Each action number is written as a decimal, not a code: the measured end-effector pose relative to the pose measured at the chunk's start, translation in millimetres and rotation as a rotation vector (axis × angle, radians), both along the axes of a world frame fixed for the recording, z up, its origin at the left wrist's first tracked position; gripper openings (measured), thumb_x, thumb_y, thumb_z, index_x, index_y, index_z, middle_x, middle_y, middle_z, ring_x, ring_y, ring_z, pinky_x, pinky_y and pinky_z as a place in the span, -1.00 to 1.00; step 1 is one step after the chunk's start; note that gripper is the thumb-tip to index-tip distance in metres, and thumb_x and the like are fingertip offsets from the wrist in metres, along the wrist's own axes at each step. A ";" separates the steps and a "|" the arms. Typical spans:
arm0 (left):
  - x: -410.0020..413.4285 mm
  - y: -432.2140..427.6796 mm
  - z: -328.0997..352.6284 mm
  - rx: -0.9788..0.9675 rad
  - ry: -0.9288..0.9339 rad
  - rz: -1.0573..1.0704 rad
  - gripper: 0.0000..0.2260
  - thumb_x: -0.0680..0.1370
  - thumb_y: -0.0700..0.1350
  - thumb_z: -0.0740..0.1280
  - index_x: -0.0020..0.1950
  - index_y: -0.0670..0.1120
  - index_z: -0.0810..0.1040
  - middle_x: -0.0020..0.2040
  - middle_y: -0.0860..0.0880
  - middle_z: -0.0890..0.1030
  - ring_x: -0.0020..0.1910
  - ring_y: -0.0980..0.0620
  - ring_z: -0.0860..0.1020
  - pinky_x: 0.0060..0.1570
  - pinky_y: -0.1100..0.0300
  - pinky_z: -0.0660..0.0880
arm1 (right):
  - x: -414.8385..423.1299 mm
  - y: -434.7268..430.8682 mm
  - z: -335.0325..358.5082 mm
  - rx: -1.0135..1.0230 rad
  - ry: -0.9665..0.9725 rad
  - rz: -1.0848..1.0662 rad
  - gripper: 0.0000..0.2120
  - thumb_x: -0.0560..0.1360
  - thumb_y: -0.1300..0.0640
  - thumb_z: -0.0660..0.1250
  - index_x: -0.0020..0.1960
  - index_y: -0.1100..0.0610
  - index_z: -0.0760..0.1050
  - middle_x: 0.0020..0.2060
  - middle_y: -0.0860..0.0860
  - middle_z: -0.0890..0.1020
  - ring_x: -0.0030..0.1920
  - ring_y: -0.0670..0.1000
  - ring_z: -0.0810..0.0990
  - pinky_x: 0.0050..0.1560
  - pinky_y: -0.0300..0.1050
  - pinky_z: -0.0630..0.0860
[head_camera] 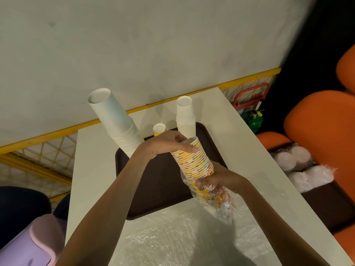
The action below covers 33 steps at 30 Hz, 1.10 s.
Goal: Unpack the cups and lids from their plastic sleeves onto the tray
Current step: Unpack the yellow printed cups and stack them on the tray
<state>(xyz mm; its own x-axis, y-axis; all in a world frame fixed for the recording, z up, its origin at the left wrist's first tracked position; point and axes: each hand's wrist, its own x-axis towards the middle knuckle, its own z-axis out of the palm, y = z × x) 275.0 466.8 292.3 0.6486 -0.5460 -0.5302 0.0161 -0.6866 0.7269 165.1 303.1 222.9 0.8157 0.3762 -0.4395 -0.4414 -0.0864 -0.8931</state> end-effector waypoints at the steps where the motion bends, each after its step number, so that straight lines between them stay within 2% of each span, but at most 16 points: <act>1: -0.2 -0.2 0.3 0.001 -0.006 0.008 -0.83 0.49 0.02 0.38 -0.02 0.06 0.42 -0.07 0.14 0.53 -0.04 0.15 0.52 -0.11 0.35 0.44 | -0.5 0.0 1.0 0.002 -0.005 0.007 -0.35 0.17 -0.09 0.61 0.15 -0.06 0.39 -0.04 -0.19 0.57 -0.10 -0.29 0.61 0.03 -0.32 0.56; 4: 0.7 -0.7 0.2 0.021 -0.035 0.039 -0.78 0.49 0.06 0.37 0.04 0.00 0.45 -0.02 0.09 0.55 0.00 0.11 0.53 -0.05 0.29 0.45 | -0.7 0.0 -0.4 -0.001 -0.015 0.017 -0.13 -0.09 -0.28 0.61 0.13 -0.08 0.39 -0.01 -0.18 0.58 -0.08 -0.30 0.61 -0.03 -0.36 0.55; 7: 0.9 -0.9 -1.0 0.046 -0.049 0.038 -0.70 0.49 0.11 0.35 0.09 -0.03 0.47 0.04 0.04 0.56 0.07 0.07 0.54 0.01 0.25 0.46 | -3.0 2.1 -0.2 0.020 -0.021 -0.004 -0.03 -0.19 -0.40 0.55 0.13 -0.08 0.38 0.00 -0.17 0.57 -0.06 -0.31 0.61 -0.15 -0.43 0.51; 9: -0.4 -2.1 -1.9 0.049 -0.063 0.030 -0.71 0.50 0.13 0.32 0.10 -0.02 0.46 0.04 0.06 0.54 0.04 0.09 0.53 -0.07 0.32 0.46 | -5.0 3.1 1.5 0.002 -0.012 -0.008 -0.15 -0.06 -0.33 0.58 0.13 -0.07 0.38 -0.01 -0.18 0.57 -0.01 -0.26 0.61 -0.15 -0.41 0.53; 11: -1.4 -3.9 -1.9 0.042 -0.081 0.043 -0.72 0.53 0.12 0.30 0.12 -0.02 0.45 0.03 0.07 0.53 0.02 0.11 0.51 -0.09 0.34 0.44 | -6.0 3.9 2.3 -0.018 0.011 -0.016 -0.48 0.29 -0.03 0.55 0.13 -0.06 0.36 0.03 -0.12 0.56 0.07 -0.16 0.59 -0.12 -0.40 0.54; 12: -1.3 -4.7 -1.3 0.040 -0.091 0.051 -0.71 0.53 0.13 0.29 0.15 -0.02 0.45 0.04 0.07 0.52 0.03 0.10 0.51 -0.05 0.31 0.44 | -5.3 3.3 0.5 -0.024 0.014 -0.017 -0.57 0.37 0.11 0.49 0.12 -0.06 0.35 0.04 -0.09 0.55 0.05 -0.16 0.59 -0.13 -0.41 0.54; 14: 1.2 -5.3 -0.4 0.033 -0.111 0.074 -0.69 0.53 0.14 0.28 0.16 -0.03 0.47 0.03 0.07 0.53 0.02 0.09 0.54 -0.02 0.27 0.45 | -3.8 1.7 -1.9 -0.029 0.015 -0.019 -0.62 0.43 0.24 0.42 0.11 -0.06 0.35 0.02 -0.11 0.54 -0.04 -0.20 0.58 -0.15 -0.42 0.53; 16: 5.8 -4.8 2.0 0.011 -0.137 0.121 -0.74 0.53 0.14 0.29 0.08 -0.01 0.48 -0.03 0.07 0.55 -0.08 0.11 0.57 -0.14 0.31 0.46 | -2.7 -0.6 -3.6 -0.035 0.018 -0.026 -0.64 0.48 0.32 0.34 0.09 -0.07 0.36 -0.01 -0.13 0.54 -0.05 -0.20 0.56 -0.15 -0.42 0.53; 18: 11.4 -3.1 4.9 -0.013 -0.164 0.184 -0.73 0.53 0.13 0.30 0.06 -0.04 0.49 -0.03 0.03 0.58 -0.09 0.10 0.57 -0.10 0.24 0.50 | -1.9 -3.0 -6.0 -0.041 0.020 -0.036 -0.65 0.49 0.33 0.33 0.08 -0.07 0.37 0.00 -0.12 0.54 -0.03 -0.18 0.56 -0.12 -0.38 0.54; 20: 18.9 1.0 5.4 -0.036 -0.184 0.274 -0.64 0.53 0.15 0.29 0.16 -0.10 0.50 0.09 -0.06 0.60 0.06 -0.03 0.58 0.13 0.05 0.52 | -0.9 -4.7 -9.8 -0.042 0.029 -0.058 -0.65 0.48 0.30 0.34 0.11 -0.07 0.37 0.05 -0.09 0.55 0.02 -0.15 0.55 -0.06 -0.33 0.53; 22: 25.5 8.7 4.0 -0.102 -0.168 0.363 -0.56 0.52 0.17 0.29 0.22 -0.12 0.50 0.13 -0.10 0.61 0.12 -0.10 0.58 0.21 -0.06 0.49 | 0.1 -6.3 -13.0 -0.035 0.039 -0.099 -0.64 0.47 0.23 0.40 0.14 -0.07 0.37 0.11 -0.04 0.55 0.06 -0.12 0.55 0.01 -0.28 0.51; 24: 28.9 17.7 -0.2 -0.162 -0.111 0.407 -0.54 0.50 0.19 0.29 0.24 -0.11 0.50 0.10 -0.11 0.63 0.11 -0.09 0.59 0.18 -0.02 0.51 | 1.1 -8.0 -14.7 0.005 0.046 -0.161 -0.59 0.36 0.11 0.46 0.15 -0.07 0.41 0.09 -0.05 0.59 0.07 -0.10 0.58 0.01 -0.26 0.52; 27: 25.8 30.2 -10.6 -0.234 0.017 0.438 -0.60 0.52 0.12 0.32 0.24 -0.10 0.47 0.10 -0.12 0.62 0.06 -0.06 0.60 0.04 0.12 0.56 | 4.0 -9.3 -15.7 0.086 0.060 -0.244 -0.58 0.27 0.04 0.38 0.12 -0.09 0.44 0.02 -0.09 0.62 0.02 -0.10 0.62 -0.06 -0.27 0.55; 29: 20.4 37.3 -20.1 -0.259 0.103 0.408 -0.64 0.51 0.09 0.32 0.23 -0.06 0.47 0.08 -0.09 0.64 0.02 -0.01 0.62 0.05 0.14 0.55 | 5.5 -9.7 -17.5 0.117 0.068 -0.278 -0.61 0.29 0.05 0.38 0.10 -0.09 0.45 0.00 -0.10 0.63 -0.01 -0.11 0.63 -0.07 -0.27 0.56; 31: 15.6 42.1 -29.5 -0.260 0.171 0.361 -0.60 0.45 0.10 0.35 0.23 -0.03 0.45 0.07 -0.05 0.65 0.04 0.01 0.63 0.10 0.14 0.54 | 7.8 -8.8 -20.9 0.140 0.079 -0.294 -0.66 0.37 0.10 0.44 0.10 -0.08 0.45 -0.01 -0.11 0.64 -0.02 -0.11 0.64 -0.10 -0.27 0.57; 33: 12.4 43.1 -37.3 -0.249 0.209 0.321 -0.65 0.47 0.04 0.35 0.22 0.01 0.45 0.08 0.00 0.64 0.07 0.05 0.61 0.10 0.18 0.53 | 10.0 -6.8 -22.8 0.142 0.093 -0.303 -0.72 0.44 0.11 0.42 0.10 -0.08 0.45 0.01 -0.09 0.63 0.00 -0.11 0.63 -0.09 -0.26 0.57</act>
<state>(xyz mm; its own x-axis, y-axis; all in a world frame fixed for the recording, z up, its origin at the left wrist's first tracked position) 287.4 509.9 255.1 0.6988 -0.4625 -0.5457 0.3635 -0.4274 0.8278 175.1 296.2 200.1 0.8585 0.1862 -0.4779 -0.5082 0.1833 -0.8415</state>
